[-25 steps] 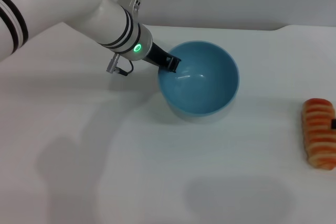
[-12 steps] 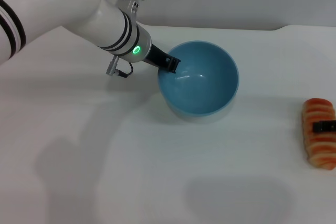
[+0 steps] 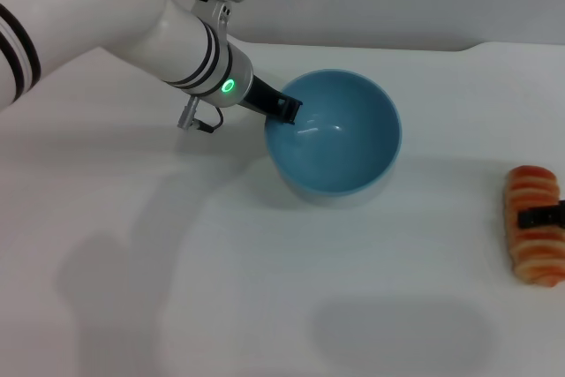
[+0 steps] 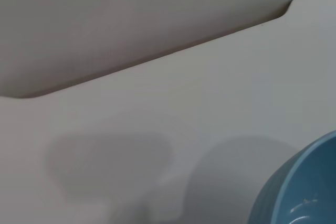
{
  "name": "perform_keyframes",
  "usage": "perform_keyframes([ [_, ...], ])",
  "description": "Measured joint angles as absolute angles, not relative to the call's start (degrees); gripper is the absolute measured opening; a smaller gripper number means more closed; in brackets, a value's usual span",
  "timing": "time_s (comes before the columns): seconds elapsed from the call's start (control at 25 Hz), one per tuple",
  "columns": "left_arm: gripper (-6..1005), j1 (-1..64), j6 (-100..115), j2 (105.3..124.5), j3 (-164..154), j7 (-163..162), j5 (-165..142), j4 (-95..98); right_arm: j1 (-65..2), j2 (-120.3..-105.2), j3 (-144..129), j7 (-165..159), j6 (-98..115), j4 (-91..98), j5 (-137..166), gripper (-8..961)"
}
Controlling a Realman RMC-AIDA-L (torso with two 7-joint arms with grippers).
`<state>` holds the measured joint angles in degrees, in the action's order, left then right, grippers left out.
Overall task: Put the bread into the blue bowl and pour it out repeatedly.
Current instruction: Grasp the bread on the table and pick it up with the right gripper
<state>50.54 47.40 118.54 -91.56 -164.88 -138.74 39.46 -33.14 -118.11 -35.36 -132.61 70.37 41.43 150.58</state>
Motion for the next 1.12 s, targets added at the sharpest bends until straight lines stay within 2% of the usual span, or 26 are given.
perform_keyframes([
  [0.32, -2, 50.15, 47.23, 118.52, -91.53, -164.88, -138.61, 39.46, -33.47, -117.96, -36.69, -132.22, 71.47, 41.55, 150.54, 565],
  [0.8, -1, 49.71, 46.69, 118.56, -91.38, -164.88, -137.77, 39.46, -32.75, -118.3, -37.52, -128.93, 77.84, 49.91, 144.91, 458],
  [1.12, 0, 49.99, 46.99, 118.63, -93.54, -164.88, -134.99, 39.46, -33.93, -118.31, -40.5, -116.8, 85.77, 57.42, 123.2, 398],
])
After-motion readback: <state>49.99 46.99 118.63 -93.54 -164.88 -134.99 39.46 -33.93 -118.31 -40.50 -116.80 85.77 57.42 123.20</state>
